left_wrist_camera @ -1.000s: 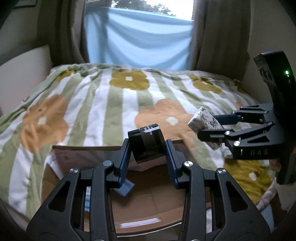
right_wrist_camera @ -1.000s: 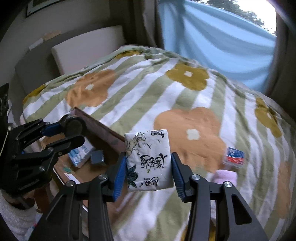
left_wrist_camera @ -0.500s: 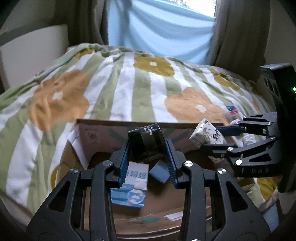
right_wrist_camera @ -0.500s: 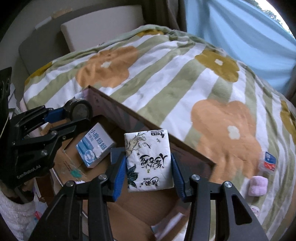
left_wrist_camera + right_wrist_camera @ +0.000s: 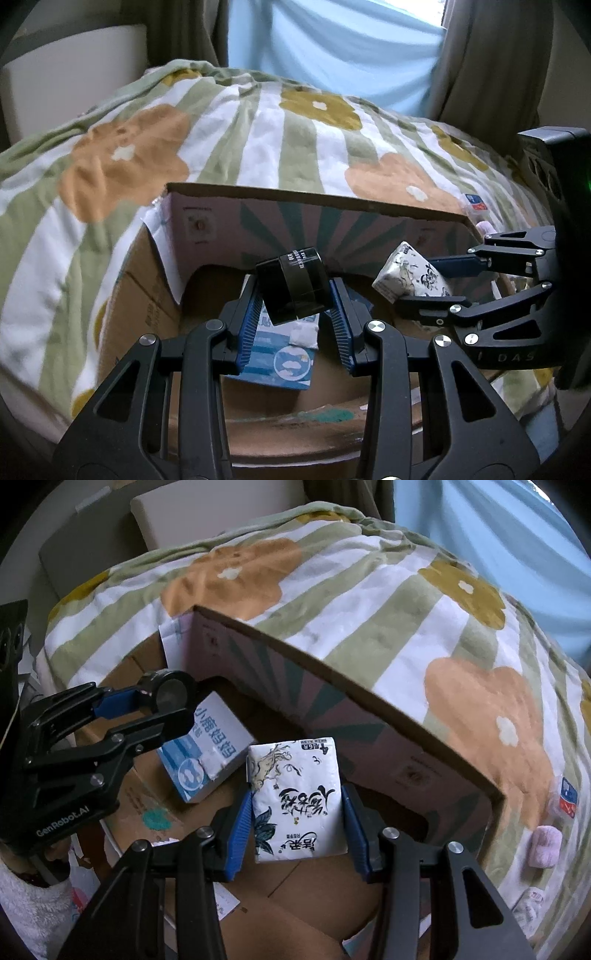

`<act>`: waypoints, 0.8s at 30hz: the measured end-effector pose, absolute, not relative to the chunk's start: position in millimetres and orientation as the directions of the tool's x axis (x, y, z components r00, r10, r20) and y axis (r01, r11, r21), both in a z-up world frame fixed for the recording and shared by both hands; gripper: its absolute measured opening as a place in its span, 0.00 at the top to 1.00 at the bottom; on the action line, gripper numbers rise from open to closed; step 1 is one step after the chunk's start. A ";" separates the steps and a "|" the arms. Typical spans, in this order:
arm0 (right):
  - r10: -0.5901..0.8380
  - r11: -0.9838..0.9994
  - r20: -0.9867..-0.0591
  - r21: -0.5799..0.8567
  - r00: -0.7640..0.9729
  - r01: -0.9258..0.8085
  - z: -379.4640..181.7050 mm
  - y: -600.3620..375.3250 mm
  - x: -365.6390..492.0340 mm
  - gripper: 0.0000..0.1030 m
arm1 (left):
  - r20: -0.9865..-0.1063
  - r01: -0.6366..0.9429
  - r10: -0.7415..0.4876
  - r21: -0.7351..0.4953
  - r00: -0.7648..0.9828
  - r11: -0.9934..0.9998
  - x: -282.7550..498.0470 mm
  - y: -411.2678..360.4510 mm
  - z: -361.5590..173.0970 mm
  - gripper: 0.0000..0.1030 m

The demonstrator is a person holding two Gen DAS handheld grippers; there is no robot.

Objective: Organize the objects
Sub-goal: 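Carry the lens cap and tissue pack over the cardboard box with both grippers, then open both grippers to drop the lens cap and tissue pack into the box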

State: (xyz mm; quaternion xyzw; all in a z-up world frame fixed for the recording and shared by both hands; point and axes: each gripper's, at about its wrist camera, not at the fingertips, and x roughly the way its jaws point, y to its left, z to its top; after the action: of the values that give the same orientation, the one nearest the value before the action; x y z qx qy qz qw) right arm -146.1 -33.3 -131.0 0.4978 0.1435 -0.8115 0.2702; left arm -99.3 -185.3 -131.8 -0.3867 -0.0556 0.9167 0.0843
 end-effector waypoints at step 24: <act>-0.315 -0.868 -0.874 0.107 -0.371 0.485 -123.5 -4.9 -155.7 0.18 | -0.673 -0.143 0.164 -0.088 -0.721 -0.986 -84.3 -166.7 -113.1 0.00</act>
State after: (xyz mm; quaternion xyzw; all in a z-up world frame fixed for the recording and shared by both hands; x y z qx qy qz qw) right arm -155.7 -4.9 -123.5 0.5055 0.0841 -0.8236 0.2431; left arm -84.3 -166.7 -113.1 -0.3643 -0.0147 0.9275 0.0829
